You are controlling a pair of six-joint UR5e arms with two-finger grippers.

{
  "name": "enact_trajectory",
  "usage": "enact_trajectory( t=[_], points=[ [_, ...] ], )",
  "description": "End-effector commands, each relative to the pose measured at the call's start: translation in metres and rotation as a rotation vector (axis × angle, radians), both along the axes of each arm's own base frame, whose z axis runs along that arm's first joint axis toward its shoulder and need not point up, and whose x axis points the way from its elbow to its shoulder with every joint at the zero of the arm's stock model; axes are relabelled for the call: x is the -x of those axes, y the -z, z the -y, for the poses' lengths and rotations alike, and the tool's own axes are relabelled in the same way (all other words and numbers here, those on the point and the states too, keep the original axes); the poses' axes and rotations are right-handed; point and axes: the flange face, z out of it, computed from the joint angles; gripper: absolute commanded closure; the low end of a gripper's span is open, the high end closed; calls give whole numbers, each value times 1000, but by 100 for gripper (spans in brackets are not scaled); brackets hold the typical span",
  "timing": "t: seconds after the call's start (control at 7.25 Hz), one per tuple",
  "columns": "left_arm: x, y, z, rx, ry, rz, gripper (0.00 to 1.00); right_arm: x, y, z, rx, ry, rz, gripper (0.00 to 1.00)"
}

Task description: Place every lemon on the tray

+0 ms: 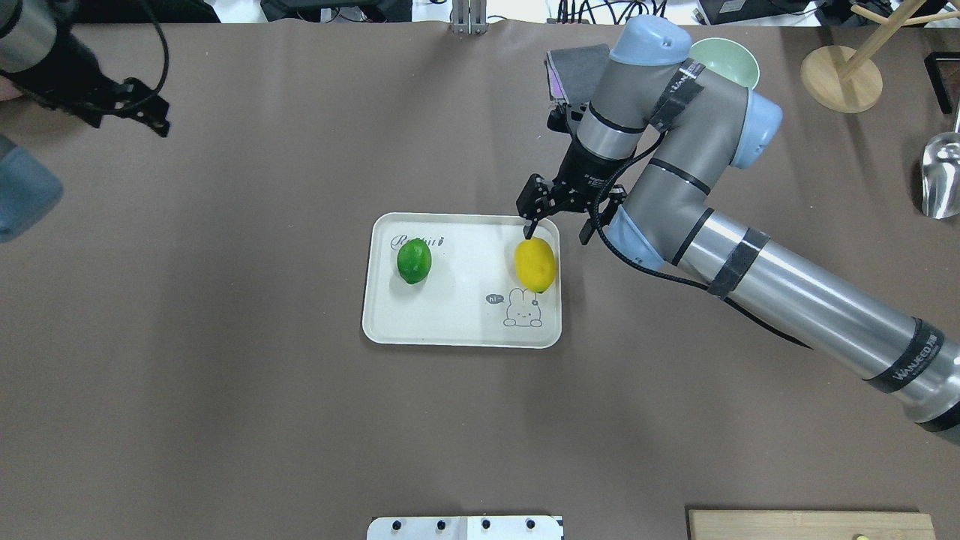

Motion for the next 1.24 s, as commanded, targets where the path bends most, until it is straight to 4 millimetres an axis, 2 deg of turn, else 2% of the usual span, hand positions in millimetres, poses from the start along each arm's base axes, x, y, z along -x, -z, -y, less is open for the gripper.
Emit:
enact_trajectory(
  t=[0.0, 0.14, 0.28, 0.41, 0.55, 0.69, 0.83, 0.97, 1.1],
  points=[
    [94, -88, -38, 77, 46, 114, 1, -75, -33, 24, 41, -61, 27, 1],
    [138, -130, -60, 85, 19, 148, 2, -114, -56, 7, 24, -77, 39, 1],
    [187, -171, -84, 88, 0, 176, 2, -148, -71, -26, 7, -90, 49, 1],
    [227, -199, -99, 75, -22, 192, 2, -186, -83, -42, -51, -98, 68, 1],
    [255, -222, -110, 87, -12, 186, 2, -214, -96, -34, -160, -82, 91, 1],
    [254, -244, -119, 131, -12, 83, 2, -249, -119, -23, -197, -107, 81, 1],
    [260, -266, -123, 134, 8, 15, 2, -289, -156, -22, -204, -139, 59, 2],
    [264, -264, -122, 107, 26, 10, 2, -327, -185, -22, -314, -135, 25, 2],
    [271, -273, -130, 120, 40, 7, 2, -370, -220, -24, -409, -150, -77, 1]
  ],
)
